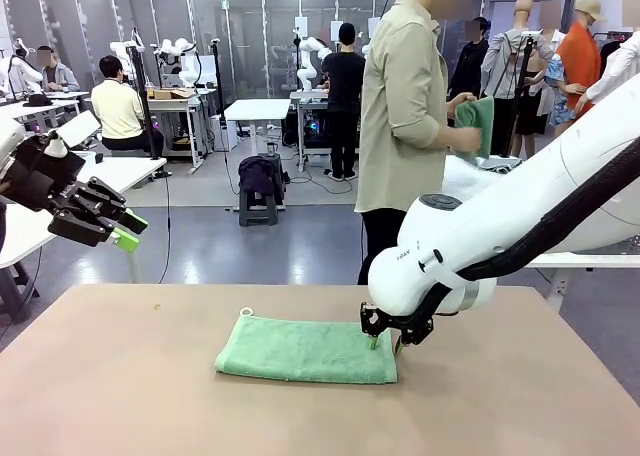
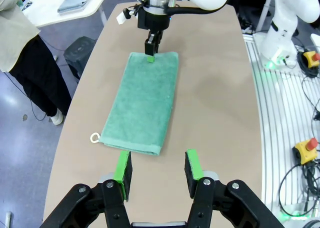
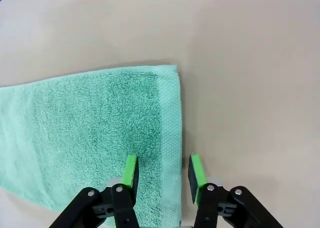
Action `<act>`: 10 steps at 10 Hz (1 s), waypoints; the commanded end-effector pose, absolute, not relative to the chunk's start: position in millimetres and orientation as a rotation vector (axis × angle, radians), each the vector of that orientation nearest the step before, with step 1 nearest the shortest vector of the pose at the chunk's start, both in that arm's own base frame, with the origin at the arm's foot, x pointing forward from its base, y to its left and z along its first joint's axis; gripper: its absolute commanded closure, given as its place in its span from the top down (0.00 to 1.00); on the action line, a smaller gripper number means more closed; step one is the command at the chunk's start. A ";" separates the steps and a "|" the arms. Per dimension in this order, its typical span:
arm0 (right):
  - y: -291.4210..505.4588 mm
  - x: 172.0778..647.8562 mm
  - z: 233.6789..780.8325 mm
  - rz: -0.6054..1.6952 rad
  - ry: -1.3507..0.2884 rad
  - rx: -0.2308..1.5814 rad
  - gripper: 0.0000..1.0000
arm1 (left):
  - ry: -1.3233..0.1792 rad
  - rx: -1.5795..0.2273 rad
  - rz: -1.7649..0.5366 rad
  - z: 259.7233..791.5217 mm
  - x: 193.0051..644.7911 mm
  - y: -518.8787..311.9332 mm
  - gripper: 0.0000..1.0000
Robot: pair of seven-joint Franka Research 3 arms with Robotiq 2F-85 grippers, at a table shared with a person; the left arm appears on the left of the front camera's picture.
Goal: Fold the towels and place them in the basket.
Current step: When a person lays out a Towel with hook on the table, fold it in half twice.
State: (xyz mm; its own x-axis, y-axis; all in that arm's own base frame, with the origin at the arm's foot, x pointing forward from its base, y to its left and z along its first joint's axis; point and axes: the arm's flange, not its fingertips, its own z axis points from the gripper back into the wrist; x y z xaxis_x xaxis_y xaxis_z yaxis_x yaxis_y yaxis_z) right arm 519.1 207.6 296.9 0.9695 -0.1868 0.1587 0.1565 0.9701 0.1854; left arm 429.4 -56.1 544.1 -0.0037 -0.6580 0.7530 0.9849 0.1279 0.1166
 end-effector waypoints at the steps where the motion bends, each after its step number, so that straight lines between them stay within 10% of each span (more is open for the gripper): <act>1: 219.8 521.9 293.4 -0.226 -0.215 0.127 0.52 | -0.801 -0.532 -1.393 545.3 428.1 -56.9 0.56; 4: 222.0 521.9 290.2 -0.197 -0.218 0.122 0.52 | -0.801 -0.532 -1.393 545.3 428.1 -56.9 0.56; 6: 222.7 522.2 289.9 -0.183 -0.224 0.117 0.34 | -0.801 -0.532 -1.393 545.3 428.1 -56.9 0.56; 10: 222.5 522.1 288.6 -0.191 -0.225 0.104 0.42 | -0.801 -0.532 -1.393 545.3 428.1 -56.9 0.56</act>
